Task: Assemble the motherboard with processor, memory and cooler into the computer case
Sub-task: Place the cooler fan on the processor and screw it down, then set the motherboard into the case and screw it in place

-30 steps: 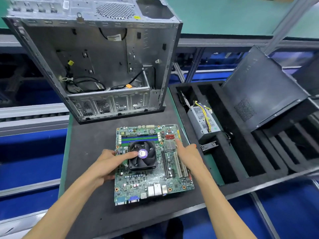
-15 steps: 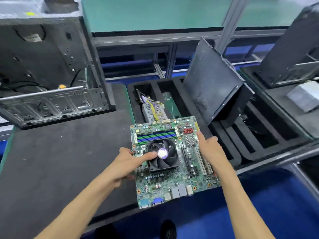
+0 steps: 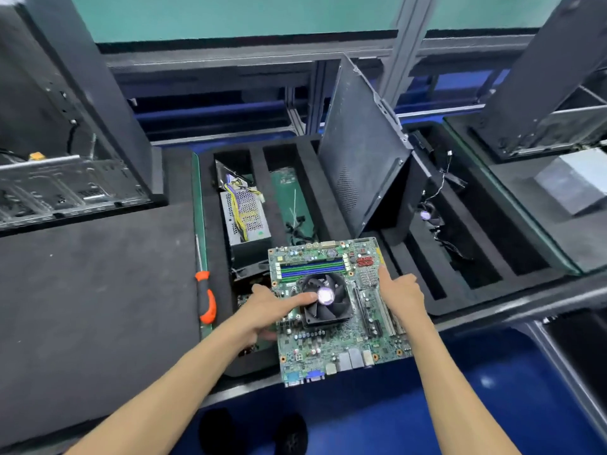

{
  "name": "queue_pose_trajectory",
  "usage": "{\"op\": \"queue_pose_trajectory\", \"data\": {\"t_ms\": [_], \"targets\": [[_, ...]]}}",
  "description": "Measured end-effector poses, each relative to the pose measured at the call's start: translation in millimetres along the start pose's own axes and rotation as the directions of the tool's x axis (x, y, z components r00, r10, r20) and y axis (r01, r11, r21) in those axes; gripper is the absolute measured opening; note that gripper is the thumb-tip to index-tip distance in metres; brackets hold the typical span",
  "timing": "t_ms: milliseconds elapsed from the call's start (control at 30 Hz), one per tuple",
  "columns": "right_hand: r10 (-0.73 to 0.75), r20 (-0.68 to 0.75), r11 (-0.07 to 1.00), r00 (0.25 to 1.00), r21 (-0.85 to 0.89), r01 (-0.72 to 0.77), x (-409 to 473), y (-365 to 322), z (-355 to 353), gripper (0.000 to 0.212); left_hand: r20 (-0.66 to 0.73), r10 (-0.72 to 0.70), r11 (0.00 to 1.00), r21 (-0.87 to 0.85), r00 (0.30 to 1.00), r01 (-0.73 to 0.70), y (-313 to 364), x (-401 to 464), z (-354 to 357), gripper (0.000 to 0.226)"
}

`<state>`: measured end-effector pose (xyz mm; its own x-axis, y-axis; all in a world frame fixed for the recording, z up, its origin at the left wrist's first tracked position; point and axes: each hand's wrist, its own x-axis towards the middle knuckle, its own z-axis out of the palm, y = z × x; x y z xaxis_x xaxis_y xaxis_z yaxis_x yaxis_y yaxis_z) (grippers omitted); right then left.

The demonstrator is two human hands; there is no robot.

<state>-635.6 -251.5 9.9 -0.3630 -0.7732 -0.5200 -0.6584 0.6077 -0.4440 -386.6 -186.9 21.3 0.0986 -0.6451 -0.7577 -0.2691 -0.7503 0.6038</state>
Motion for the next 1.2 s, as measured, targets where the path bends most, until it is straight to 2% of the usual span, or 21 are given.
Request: {"op": "queue_pose_trajectory", "data": {"t_ms": [100, 267, 700, 800, 867, 900, 967, 1067, 1200], "targets": [[0.020, -0.001, 0.995, 1.000, -0.095, -0.020, 12, -3, 3, 0.083, -0.019, -0.016, 0.999, -0.040, 1.000, 0.015, 5, 11, 2, 0.156], [-0.001, -0.015, 0.983, 1.000, -0.182, -0.002, 24, -8, 3, 0.077, -0.030, -0.029, 0.999, -0.021, 0.999, 0.028, 12, 23, 2, 0.142], [-0.164, -0.045, 0.924, 0.985, -0.356, 0.138, 8, -31, -6, 0.072, -0.012, -0.051, 0.997, 0.058, 0.999, 0.051, 13, 17, 3, 0.131], [-0.294, -0.074, 0.921, 0.953, -0.288, 0.262, -11, -56, -11, 0.062, -0.026, 0.009, 0.996, 0.092, 1.000, -0.007, 11, 7, -16, 0.110], [-0.389, -0.097, 0.905, 0.916, -0.228, 0.360, -26, -78, -13, 0.054, -0.032, 0.089, 0.994, 0.066, 0.995, -0.087, 10, 1, -34, 0.081], [-0.432, -0.109, 0.892, 0.895, -0.198, 0.407, -34, -91, -12, 0.052, -0.045, 0.130, 0.991, 0.047, 0.990, -0.128, 11, -5, -44, 0.057], [-0.516, -0.124, 0.854, 0.848, -0.145, 0.499, -53, -119, -6, 0.049, -0.097, 0.188, 0.982, 0.012, 0.977, -0.188, 14, -17, -67, 0.037], [-0.610, -0.136, 0.792, 0.781, -0.082, 0.605, -82, -164, 15, 0.044, -0.199, 0.266, 0.961, -0.022, 0.943, -0.276, 10, -33, -110, 0.026], [-0.697, -0.106, 0.712, 0.709, 0.017, 0.702, -126, -223, 68, 0.034, -0.346, 0.288, 0.935, -0.101, 0.893, -0.340, -14, -50, -183, 0.020]]}}
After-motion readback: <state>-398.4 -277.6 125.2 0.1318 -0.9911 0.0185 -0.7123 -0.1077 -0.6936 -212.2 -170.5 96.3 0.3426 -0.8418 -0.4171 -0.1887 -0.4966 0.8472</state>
